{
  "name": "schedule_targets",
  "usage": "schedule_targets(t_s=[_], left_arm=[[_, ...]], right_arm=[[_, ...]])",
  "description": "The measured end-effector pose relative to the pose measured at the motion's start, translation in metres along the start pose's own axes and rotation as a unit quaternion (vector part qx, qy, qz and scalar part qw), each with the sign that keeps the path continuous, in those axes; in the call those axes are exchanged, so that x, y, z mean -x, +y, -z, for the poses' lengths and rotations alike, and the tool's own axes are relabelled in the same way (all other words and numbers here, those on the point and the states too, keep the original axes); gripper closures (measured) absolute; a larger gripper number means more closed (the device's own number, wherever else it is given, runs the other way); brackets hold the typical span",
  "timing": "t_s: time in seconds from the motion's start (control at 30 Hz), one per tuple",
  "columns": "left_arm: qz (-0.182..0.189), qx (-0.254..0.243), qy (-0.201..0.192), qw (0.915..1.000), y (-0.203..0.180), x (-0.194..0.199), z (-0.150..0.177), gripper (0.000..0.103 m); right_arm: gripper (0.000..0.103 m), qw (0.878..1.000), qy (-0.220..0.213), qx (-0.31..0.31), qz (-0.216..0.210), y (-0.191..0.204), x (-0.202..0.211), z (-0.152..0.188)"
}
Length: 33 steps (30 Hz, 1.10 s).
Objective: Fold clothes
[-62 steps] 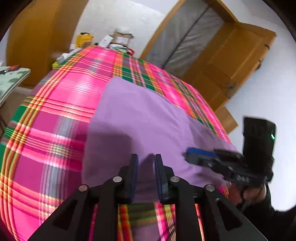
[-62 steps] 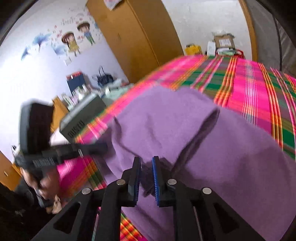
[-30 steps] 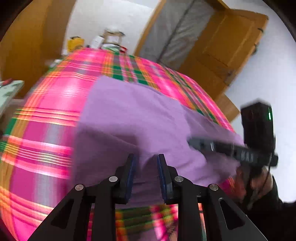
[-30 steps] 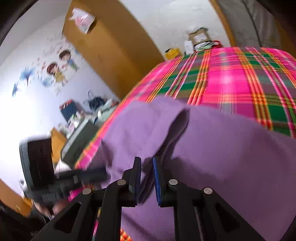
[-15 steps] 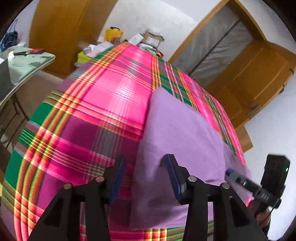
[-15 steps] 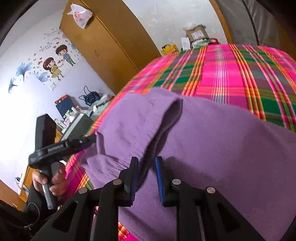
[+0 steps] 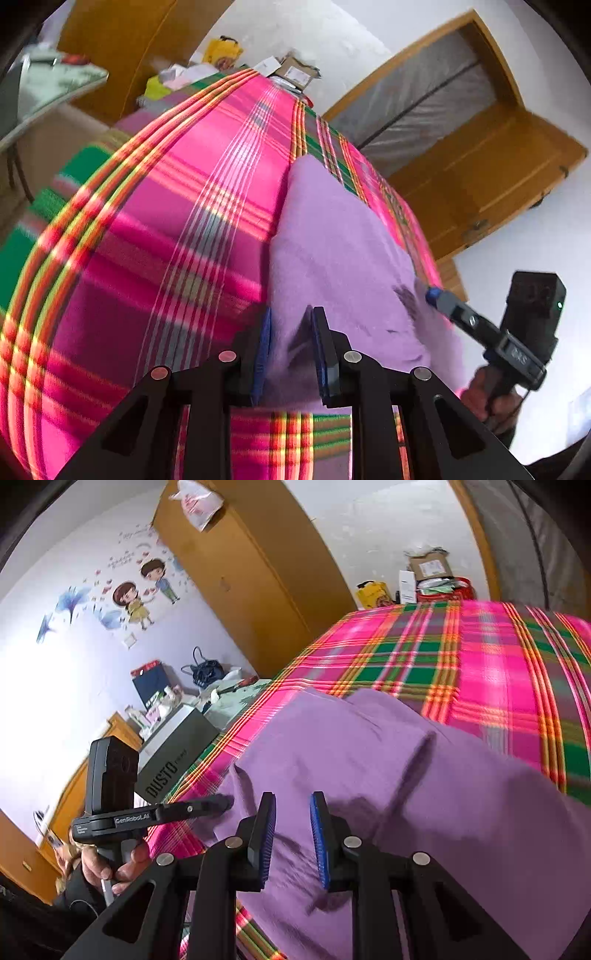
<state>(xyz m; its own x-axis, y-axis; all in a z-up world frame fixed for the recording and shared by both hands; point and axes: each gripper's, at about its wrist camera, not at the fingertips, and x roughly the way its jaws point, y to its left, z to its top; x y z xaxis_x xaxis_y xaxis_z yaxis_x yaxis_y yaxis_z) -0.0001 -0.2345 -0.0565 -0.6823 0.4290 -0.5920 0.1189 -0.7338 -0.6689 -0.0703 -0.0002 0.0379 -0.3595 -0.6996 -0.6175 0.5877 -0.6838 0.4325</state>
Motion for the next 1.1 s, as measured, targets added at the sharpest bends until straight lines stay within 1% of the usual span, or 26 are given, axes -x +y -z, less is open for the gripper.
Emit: schedule_targets(t_s=[0.1,0.17,0.27,0.3,0.33,0.4,0.5,0.57,0.6,0.63,0.7,0.73,0.77,0.8,0.83,0.87,0.9,0.93,1.1], left_arm=[[0.003,0.001,-0.002,1.0,0.001,0.005,0.007,0.082],[0.001,-0.007,-0.003,1.0,-0.001,0.006,0.01,0.082],[0.001,-0.01,-0.004,0.9999,-0.001,0.006,0.013,0.082],[0.002,-0.007,-0.003,1.0,0.0,0.006,0.012,0.082],[0.002,-0.005,-0.003,1.0,0.0,0.006,0.011,0.079],[0.003,-0.001,-0.002,1.0,0.002,0.006,0.011,0.078],[0.007,0.002,0.001,1.0,0.004,0.006,0.01,0.078],[0.009,0.0,0.002,1.0,0.005,0.006,0.01,0.078],[0.014,0.001,0.004,0.9999,0.006,0.006,0.01,0.075],[0.018,0.001,0.006,0.9998,0.006,0.006,0.01,0.073],[0.018,-0.006,0.009,0.9998,0.002,0.01,0.015,0.073],[0.018,-0.009,0.01,0.9997,0.0,0.011,0.017,0.073],[0.016,-0.014,0.011,0.9997,-0.001,0.011,0.018,0.073],[0.015,-0.018,0.012,0.9997,-0.003,0.011,0.018,0.075],[0.012,-0.022,0.012,0.9996,-0.005,0.007,0.013,0.076],[0.007,-0.025,0.014,0.9996,-0.006,0.007,0.014,0.079],[0.003,-0.027,0.015,0.9995,-0.007,0.006,0.015,0.089],[0.003,-0.026,0.016,0.9995,-0.011,0.001,0.006,0.089],[0.013,-0.015,0.004,0.9998,-0.012,0.003,0.007,0.091]], right_arm=[[0.08,1.0,0.011,0.025,0.014,0.009,-0.01,-0.023],[0.071,0.998,0.022,0.046,0.022,0.013,-0.023,-0.044],[0.061,0.996,0.043,0.082,0.019,0.018,-0.052,-0.075],[0.061,0.994,0.053,0.093,0.018,0.019,-0.063,-0.086],[0.061,0.992,0.068,0.102,0.016,0.018,-0.079,-0.096],[0.061,0.989,0.096,0.105,0.028,0.012,-0.107,-0.11],[0.058,0.986,0.136,0.096,0.019,-0.002,-0.141,-0.122],[0.054,0.983,0.161,0.086,0.03,-0.013,-0.162,-0.126],[0.054,0.981,0.173,0.082,0.032,-0.018,-0.17,-0.126],[0.054,0.98,0.184,0.077,0.026,-0.022,-0.176,-0.125],[0.054,0.978,0.195,0.071,0.014,-0.025,-0.182,-0.124],[0.055,0.977,0.199,0.07,0.009,-0.026,-0.184,-0.123],[0.062,0.977,0.201,0.074,0.006,-0.024,-0.184,-0.121],[0.07,0.976,0.203,0.077,0.002,-0.023,-0.185,-0.12],[0.091,0.976,0.204,0.081,-0.001,-0.021,-0.185,-0.118],[0.093,0.976,0.202,0.084,-0.002,-0.02,-0.185,-0.116],[0.094,0.976,0.199,0.087,0.0,-0.018,-0.184,-0.116],[0.096,0.976,0.196,0.091,0.002,-0.016,-0.183,-0.115],[0.097,0.98,0.176,0.089,0.0,-0.012,-0.174,-0.122]])
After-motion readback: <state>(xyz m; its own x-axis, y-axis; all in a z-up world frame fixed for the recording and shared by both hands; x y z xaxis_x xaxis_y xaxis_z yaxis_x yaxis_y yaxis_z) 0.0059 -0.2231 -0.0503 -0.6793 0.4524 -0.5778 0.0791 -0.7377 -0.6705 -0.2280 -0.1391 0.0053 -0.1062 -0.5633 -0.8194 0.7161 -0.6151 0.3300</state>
